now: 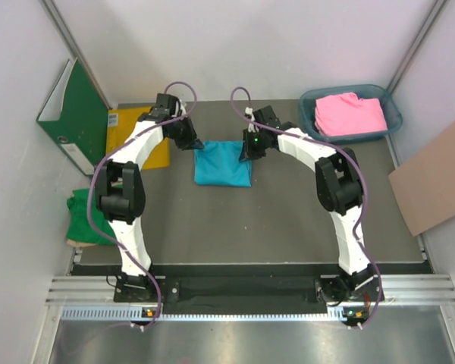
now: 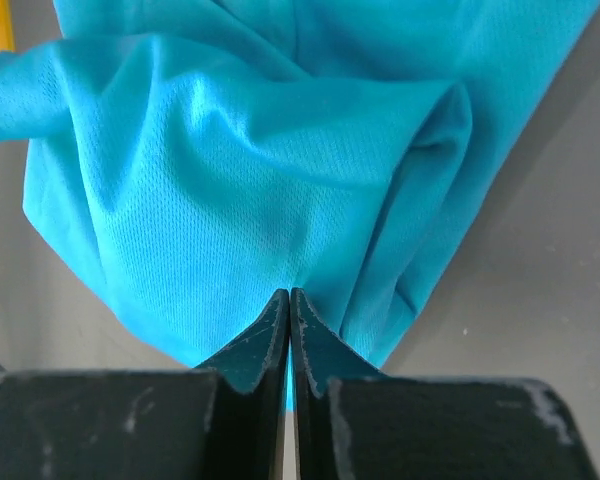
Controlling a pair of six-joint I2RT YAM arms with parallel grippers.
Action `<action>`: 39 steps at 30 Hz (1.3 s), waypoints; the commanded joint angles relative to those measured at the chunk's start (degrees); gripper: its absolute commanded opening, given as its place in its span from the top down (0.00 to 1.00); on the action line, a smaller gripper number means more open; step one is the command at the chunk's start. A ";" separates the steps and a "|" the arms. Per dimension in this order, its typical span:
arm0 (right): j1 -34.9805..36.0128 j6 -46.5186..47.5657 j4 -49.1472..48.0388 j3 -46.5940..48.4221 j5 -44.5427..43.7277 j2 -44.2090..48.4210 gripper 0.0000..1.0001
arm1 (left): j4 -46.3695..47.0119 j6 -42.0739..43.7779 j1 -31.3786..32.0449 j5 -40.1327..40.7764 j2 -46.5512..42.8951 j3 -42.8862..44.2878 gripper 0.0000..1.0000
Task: Fold and stack the t-shirts
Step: Smooth out wrinkles on the folded tshirt
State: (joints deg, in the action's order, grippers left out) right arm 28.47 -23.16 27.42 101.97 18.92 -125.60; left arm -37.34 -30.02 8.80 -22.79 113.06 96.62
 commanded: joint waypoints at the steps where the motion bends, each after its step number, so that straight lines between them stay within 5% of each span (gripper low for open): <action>1: 0.09 -0.40 -1.32 6.30 2.62 0.27 1.00 | 2.63 0.23 3.32 -4.81 3.57 4.71 1.00; 8: 0.09 -1.27 -0.88 10.43 2.70 -3.15 1.00 | 0.60 -1.44 5.18 -0.34 9.90 7.18 1.00; 16: -0.52 -2.51 0.88 17.02 0.60 -10.80 1.00 | -5.98 0.49 3.95 13.10 19.30 20.09 1.00; 29: -1.66 -6.46 -1.75 18.26 -4.50 -16.17 1.00 | -0.71 2.07 3.42 16.53 28.87 28.87 1.00; 39: -1.84 -6.20 -2.28 15.63 -4.68 -14.94 1.00 | -2.21 1.90 -3.70 21.82 25.56 29.42 1.00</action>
State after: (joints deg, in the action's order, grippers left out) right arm 27.16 -29.65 26.52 118.13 16.27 -140.81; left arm -39.18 -30.02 8.29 -5.72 142.04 124.84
